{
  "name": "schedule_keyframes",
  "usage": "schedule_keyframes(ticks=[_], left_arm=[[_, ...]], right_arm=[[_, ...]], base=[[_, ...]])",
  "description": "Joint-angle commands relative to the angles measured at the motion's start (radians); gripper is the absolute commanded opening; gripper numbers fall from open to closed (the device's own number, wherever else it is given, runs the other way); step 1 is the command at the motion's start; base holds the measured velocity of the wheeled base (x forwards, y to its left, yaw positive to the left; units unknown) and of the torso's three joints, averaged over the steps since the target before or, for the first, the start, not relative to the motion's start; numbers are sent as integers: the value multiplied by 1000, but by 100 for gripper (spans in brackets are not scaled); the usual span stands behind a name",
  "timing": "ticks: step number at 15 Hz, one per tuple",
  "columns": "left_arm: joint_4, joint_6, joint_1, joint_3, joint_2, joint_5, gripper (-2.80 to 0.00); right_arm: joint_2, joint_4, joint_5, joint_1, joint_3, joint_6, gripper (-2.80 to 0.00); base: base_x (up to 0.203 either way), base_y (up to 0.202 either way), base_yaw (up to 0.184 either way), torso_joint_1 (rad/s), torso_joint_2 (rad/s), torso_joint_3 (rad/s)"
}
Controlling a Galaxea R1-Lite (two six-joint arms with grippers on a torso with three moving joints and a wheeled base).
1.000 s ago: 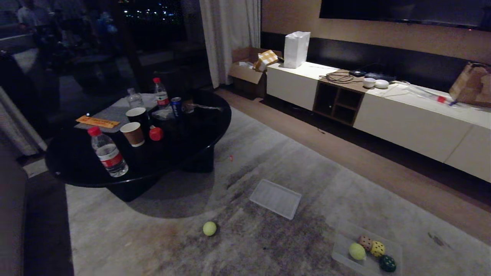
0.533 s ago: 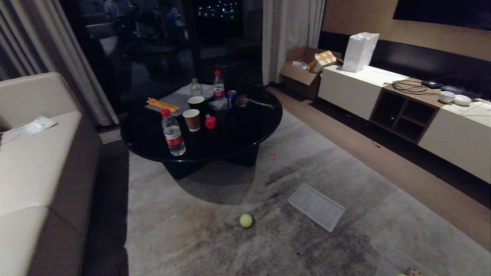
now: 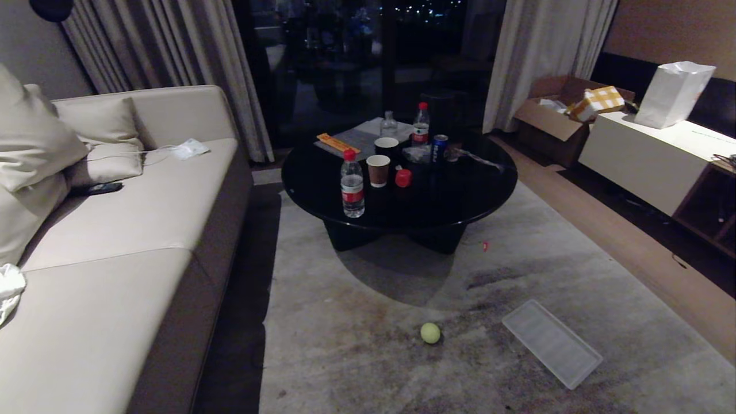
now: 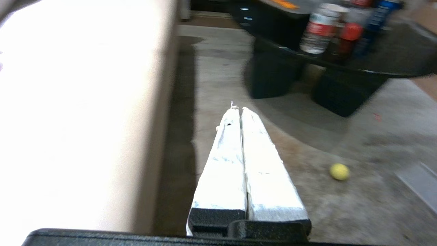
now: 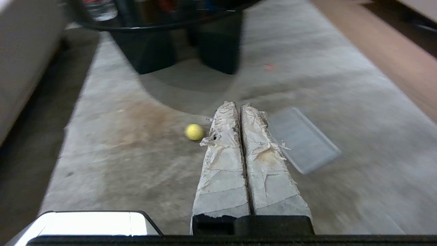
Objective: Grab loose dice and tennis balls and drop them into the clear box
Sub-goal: Pick up the ball on the floor
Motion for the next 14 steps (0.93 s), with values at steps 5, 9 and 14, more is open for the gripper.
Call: schedule_keyframes(ticks=[5, 9, 14], left_arm=[[0, 0, 0, 2, 2, 1, -280], [0, 1, 0, 2, 1, 1, -280], [-3, -1, 0, 2, 0, 1, -280]], right_arm=[[1, 1, 1, 0, 0, 0, -280], [1, 1, 1, 0, 0, -2, -280], [1, 1, 1, 0, 0, -2, -280]], base=[[-1, -1, 46, 1, 1, 1], [0, 0, 0, 0, 0, 0], [0, 0, 0, 0, 0, 0]])
